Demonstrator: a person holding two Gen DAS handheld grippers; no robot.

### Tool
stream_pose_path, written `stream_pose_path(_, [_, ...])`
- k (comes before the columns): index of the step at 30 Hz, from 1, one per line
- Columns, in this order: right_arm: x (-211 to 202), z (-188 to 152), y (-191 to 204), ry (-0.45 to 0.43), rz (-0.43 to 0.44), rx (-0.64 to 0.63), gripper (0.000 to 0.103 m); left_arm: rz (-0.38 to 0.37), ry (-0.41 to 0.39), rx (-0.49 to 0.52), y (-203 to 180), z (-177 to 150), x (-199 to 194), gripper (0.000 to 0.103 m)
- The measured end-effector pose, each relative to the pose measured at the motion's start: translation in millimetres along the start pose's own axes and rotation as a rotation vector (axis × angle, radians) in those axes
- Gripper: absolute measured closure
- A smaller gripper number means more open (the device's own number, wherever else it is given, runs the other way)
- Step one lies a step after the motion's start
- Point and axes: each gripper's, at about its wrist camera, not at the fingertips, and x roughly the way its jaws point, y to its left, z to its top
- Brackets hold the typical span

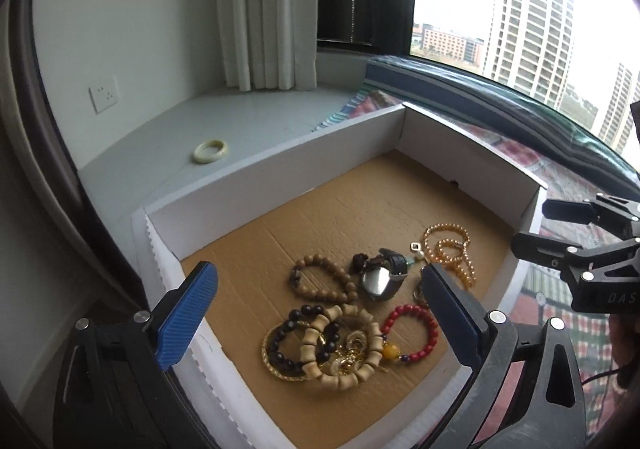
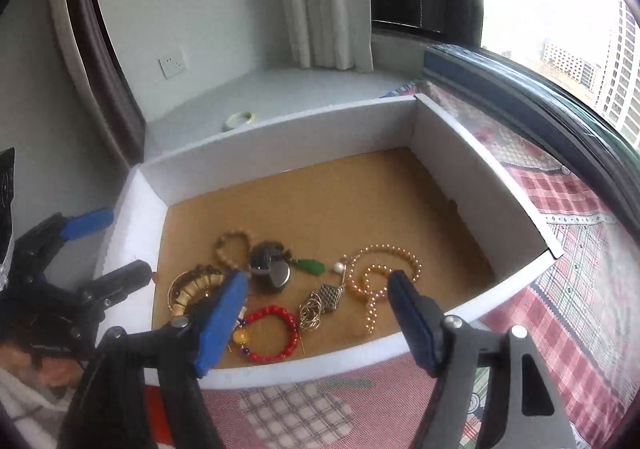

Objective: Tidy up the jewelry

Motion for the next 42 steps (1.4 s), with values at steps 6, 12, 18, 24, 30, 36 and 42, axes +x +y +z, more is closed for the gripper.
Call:
stream_pose_path(6, [-4, -7, 16, -0.009, -0.107, -0.105, 0.022, 0.090, 0.016, -0.050, 8, -2, -7, 0.001])
stream_pose_path(12, [5, -10, 22, 0.037, -0.135, -0.100, 0.022, 0.030, 0.121, -0.062, 12, -7, 8, 0.001])
stream_pose_path(18, [13, -6, 24, 0.060, -0.110, -0.035, 0.022, 0.075, 0.148, -0.059, 12, -9, 12, 0.001])
stream_pose_path(24, [22, -2, 27, 0.082, -0.102, -0.002, 0.021, 0.090, 0.171, -0.069, 16, -8, 12, 0.001])
stream_pose_path(30, [21, -1, 28, 0.091, -0.100, 0.012, 0.020, 0.116, 0.178, -0.060, 15, -7, 11, 0.000])
stream_pose_path(36, [15, 3, 30, 0.080, -0.104, 0.011, 0.020, 0.126, 0.163, -0.062, 13, -3, 5, 0.000])
stream_pose_path(42, [8, 6, 35, 0.065, -0.110, -0.006, 0.020, 0.143, 0.151, -0.051, 12, -2, 6, 0.000])
